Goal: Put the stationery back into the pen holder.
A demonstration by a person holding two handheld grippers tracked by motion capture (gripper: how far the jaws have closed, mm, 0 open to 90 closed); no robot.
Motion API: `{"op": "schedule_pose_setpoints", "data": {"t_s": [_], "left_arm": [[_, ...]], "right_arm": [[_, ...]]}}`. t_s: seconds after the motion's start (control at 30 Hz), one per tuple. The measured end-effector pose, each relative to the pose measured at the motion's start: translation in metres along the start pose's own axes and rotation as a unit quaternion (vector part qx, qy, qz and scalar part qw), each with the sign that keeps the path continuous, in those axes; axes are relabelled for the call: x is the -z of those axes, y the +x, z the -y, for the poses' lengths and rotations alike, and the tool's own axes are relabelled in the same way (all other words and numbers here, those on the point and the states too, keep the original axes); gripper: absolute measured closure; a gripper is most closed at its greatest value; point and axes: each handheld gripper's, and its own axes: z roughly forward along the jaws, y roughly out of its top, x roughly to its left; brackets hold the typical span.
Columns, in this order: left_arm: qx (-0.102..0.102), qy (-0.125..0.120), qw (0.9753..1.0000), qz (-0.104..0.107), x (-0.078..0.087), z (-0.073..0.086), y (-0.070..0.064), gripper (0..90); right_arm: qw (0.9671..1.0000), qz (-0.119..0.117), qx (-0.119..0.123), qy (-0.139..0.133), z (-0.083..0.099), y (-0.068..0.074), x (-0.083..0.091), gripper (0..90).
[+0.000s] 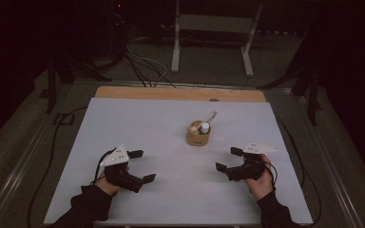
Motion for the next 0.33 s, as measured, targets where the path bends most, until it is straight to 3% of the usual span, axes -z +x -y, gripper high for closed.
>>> {"op": "schedule_pose_setpoints", "data": {"t_s": [0.17, 0.33], "left_arm": [[0.001, -0.002, 1.0000, 0.001, 0.000, 0.000, 0.000, 0.3], [0.000, -0.001, 1.0000, 0.002, -0.001, 0.000, 0.000, 0.3]], "right_arm": [[0.9999, 0.008, -0.011, -0.003, 0.012, -0.006, 0.015, 2.0], [0.9998, 0.014, -0.016, -0.004, 0.016, -0.010, 0.017, 2.0]]}}
